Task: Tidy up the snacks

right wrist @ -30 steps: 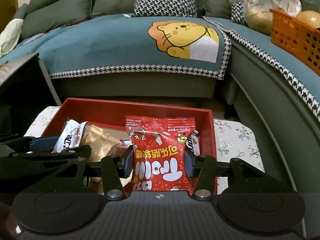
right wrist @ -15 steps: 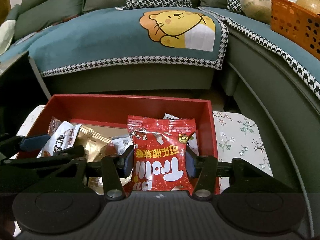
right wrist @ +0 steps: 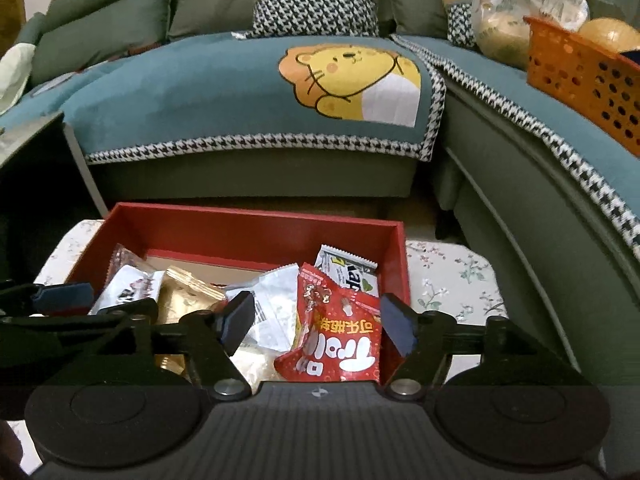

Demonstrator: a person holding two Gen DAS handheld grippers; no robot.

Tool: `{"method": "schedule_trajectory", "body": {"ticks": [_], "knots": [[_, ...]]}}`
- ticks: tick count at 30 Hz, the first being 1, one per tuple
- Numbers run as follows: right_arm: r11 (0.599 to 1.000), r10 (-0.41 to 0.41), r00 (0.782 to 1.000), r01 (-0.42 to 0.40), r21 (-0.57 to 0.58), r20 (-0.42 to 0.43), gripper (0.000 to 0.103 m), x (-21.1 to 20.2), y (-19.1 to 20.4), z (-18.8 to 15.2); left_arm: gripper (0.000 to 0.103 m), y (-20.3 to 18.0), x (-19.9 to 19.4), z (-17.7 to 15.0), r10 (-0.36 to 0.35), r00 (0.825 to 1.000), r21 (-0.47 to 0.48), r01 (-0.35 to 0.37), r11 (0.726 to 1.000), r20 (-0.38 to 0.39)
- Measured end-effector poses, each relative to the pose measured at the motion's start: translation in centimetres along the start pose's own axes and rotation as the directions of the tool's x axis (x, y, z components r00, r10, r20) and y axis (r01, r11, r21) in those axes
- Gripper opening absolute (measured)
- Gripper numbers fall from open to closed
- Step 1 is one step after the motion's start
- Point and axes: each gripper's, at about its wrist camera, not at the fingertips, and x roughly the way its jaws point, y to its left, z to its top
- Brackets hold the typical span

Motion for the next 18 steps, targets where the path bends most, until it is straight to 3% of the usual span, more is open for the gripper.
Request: {"method": "schedule_trajectory", "body": {"ticks": [6,11,18], "knots": [[1.000,-0.006,0.998,0.006,-0.013,0.061,0.081,-3.7,0.2,-0.1,0.071,0.4,-2.9,-0.6,-0.007,1.000,-0.013,0.008,1.000,0.030],[1.000,-0.003,0.996,0.005,-0.023,0.087,0.085,-6.5,0.1,-0.6,0.086,0.8,-5.6,-1.4,-0.004,0.998,-0.013,0.005,1.000,0.064],[1.000,0.013,0.994,-0.011,-0.020,0.109,0.086,-9.9,0.2,-1.9,0.099,0.6,-8.4,-3.2,0.028,0.995,0.017,-0.029,0.999,0.093]]}}
